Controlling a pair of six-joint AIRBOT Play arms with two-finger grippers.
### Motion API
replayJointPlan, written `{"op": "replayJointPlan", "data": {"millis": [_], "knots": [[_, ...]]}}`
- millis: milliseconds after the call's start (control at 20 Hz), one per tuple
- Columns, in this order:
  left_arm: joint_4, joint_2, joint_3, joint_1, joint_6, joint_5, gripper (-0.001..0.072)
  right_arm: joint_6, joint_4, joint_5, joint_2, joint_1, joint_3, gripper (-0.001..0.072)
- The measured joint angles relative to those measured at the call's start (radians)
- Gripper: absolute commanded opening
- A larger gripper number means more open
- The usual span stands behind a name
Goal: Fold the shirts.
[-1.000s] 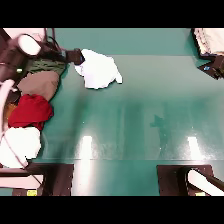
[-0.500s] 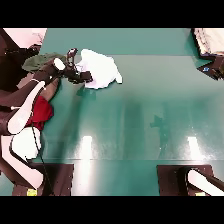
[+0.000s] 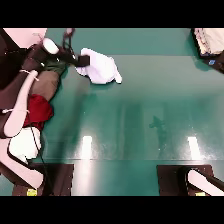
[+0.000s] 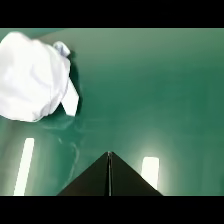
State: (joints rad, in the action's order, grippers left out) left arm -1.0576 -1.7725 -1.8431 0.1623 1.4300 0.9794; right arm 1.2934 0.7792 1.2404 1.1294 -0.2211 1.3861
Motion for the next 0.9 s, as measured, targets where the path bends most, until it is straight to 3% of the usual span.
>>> {"op": "replayJointPlan", "data": {"millis": [450, 750, 800, 850, 900], "knots": [[0.005, 0.456, -0.2, 0.138, -0.045, 0.251, 0.0022, 0.0, -0.001, 0.013, 0.0, 0.0, 0.251, 0.0016], [-0.034, 0.521, -0.077, 0.339, -0.049, 0.332, 0.0025, 0.0, -0.001, 0.08, -0.002, -0.001, 0.295, 0.0016], [-0.037, 0.51, -0.025, 0.365, -0.05, 0.33, 0.0167, 0.0, -0.001, 0.096, -0.002, -0.001, 0.297, 0.0016], [-0.04, 0.495, 0.026, 0.385, -0.051, 0.322, 0.0586, 0.0, -0.001, 0.109, -0.002, -0.001, 0.299, 0.0016], [-0.043, 0.475, 0.076, 0.398, -0.051, 0.296, 0.072, 0.0, -0.001, 0.123, -0.002, -0.001, 0.3, 0.0016]]}}
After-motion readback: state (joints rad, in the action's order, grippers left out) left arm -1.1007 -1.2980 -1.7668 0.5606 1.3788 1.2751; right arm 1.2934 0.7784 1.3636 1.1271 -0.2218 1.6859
